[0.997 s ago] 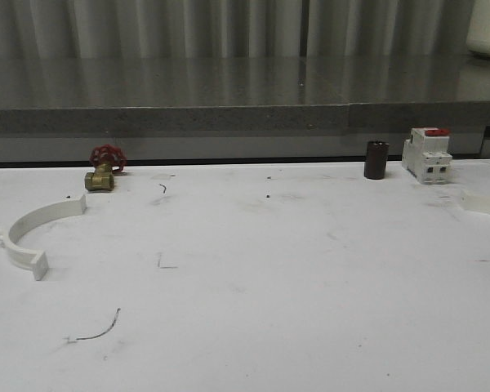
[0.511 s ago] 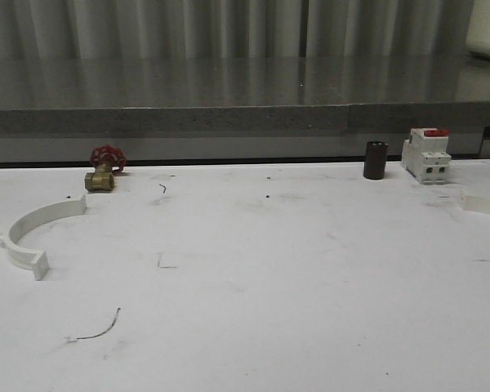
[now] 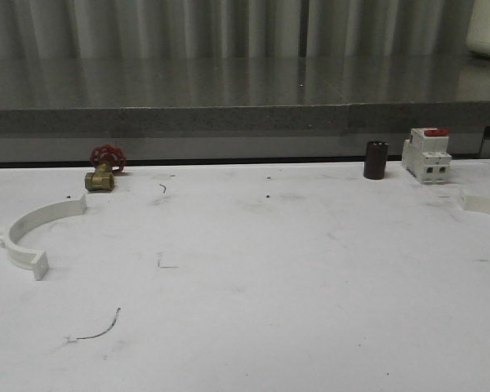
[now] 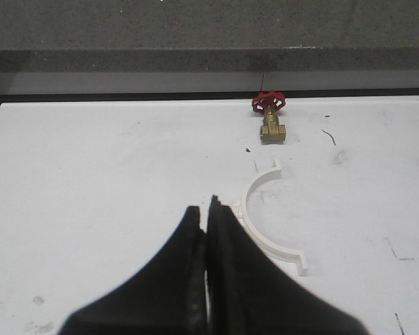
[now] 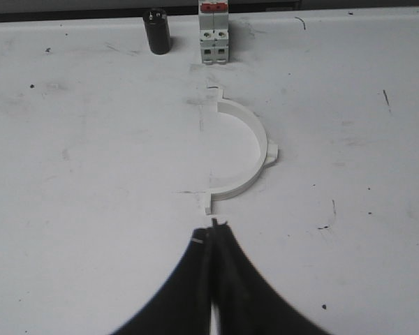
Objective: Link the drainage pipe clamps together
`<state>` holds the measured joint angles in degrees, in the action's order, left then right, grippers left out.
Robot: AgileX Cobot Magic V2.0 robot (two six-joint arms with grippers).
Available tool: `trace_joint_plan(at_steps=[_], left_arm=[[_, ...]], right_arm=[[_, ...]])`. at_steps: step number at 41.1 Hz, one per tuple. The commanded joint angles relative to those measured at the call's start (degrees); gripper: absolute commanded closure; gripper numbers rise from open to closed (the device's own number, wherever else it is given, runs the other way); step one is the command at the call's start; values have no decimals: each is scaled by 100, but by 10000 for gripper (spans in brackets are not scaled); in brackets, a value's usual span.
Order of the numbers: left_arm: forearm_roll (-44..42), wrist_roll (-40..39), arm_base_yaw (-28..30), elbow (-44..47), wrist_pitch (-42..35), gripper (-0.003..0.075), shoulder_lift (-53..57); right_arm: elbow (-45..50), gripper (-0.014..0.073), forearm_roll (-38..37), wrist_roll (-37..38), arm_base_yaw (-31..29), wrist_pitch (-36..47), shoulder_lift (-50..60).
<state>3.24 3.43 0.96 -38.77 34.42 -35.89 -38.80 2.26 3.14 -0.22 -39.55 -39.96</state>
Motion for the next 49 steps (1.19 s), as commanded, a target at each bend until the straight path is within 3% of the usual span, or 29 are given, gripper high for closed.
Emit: trace_joint_plan(at_steps=[1, 5, 7, 9, 12, 19, 26, 36, 49], left_arm=[[8, -39, -42, -197, -375, 683, -104], [8, -39, -42, -197, -375, 519, -118], [8, -39, -42, -197, -375, 431, -118], [8, -39, -42, -197, -390, 342, -118], [8, -39, -42, -197, -516, 273, -118], [167, -39, -42, -197, -918, 281, -120], [167, -28, -42, -337, -618, 281, -520], [149, -28, -395, -1071, 83, 279, -1970], [-126, -28, -933, -1872, 109, 279, -3925]], right_arm=[[-190, 473, -98, -40, -4, 320, -23], [-190, 255, -98, -40, -4, 351, -23], [-190, 189, -98, -40, -4, 356, -23], [-190, 142, -98, -40, -4, 356, -23], [-190, 131, -98, -40, -4, 344, -23], [-190, 134, -98, -40, -4, 344, -23], [-190, 134, -98, -40, -4, 344, -23], [-190, 134, -98, -40, -4, 344, -23], [-190, 134, -98, -40, -4, 344, -23]])
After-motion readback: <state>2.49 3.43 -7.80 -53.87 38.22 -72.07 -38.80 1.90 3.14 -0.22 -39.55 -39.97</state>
